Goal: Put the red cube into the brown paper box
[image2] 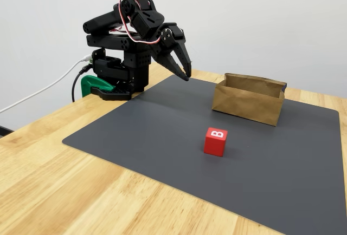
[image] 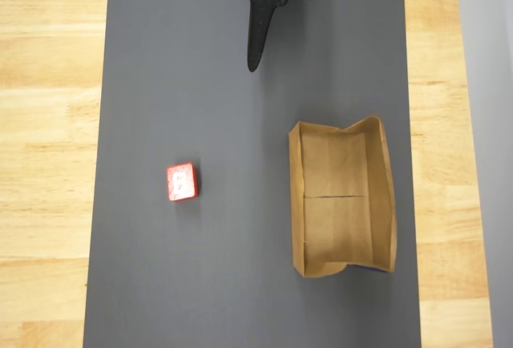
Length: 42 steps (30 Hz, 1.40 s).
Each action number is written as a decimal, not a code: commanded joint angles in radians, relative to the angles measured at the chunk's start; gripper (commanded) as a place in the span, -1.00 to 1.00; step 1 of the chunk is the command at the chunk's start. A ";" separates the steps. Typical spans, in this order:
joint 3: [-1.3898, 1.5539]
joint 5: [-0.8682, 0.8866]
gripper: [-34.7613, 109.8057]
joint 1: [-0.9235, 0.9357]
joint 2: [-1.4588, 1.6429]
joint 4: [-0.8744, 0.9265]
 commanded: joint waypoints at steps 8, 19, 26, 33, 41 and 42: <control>-0.031 -0.018 -0.40 0.014 -0.003 0.002; -0.041 -0.011 -0.23 0.014 -0.006 0.028; -0.170 0.009 -0.18 0.025 -0.107 0.075; -0.354 0.038 -0.13 0.048 -0.304 0.133; -0.649 0.060 -0.07 0.110 -0.687 0.204; -0.699 0.066 -0.06 0.118 -0.744 0.221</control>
